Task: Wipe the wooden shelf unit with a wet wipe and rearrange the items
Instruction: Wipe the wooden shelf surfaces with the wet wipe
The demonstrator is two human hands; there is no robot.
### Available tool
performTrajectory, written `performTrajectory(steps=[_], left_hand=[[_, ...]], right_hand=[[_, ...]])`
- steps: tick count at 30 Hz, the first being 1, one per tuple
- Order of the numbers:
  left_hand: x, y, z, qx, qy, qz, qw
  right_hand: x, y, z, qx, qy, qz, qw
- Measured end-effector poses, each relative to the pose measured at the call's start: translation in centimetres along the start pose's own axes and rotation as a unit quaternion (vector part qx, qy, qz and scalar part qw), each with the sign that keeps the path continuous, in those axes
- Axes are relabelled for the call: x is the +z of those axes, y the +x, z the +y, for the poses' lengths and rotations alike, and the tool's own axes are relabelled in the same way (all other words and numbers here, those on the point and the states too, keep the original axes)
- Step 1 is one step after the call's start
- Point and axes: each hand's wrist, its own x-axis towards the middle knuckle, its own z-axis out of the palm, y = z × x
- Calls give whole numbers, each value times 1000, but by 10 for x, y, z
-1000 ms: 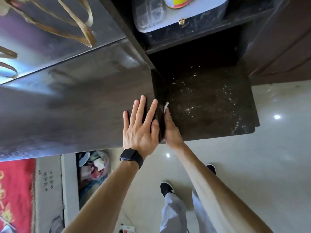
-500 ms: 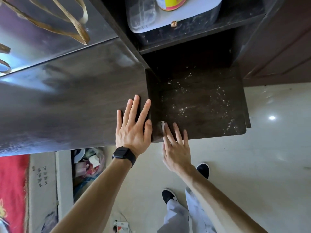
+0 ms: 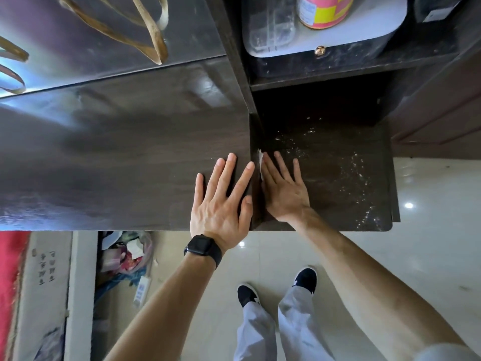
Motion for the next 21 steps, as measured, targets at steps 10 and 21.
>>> performTrajectory(steps=[10, 21], left_hand=[[-1, 1, -2, 2, -5, -6, 1000], [-1, 0, -3, 5, -2, -11, 1000]], right_hand=[[-18, 37, 3, 127, 20, 40, 991], [-11, -35, 33, 130, 5, 39, 991]])
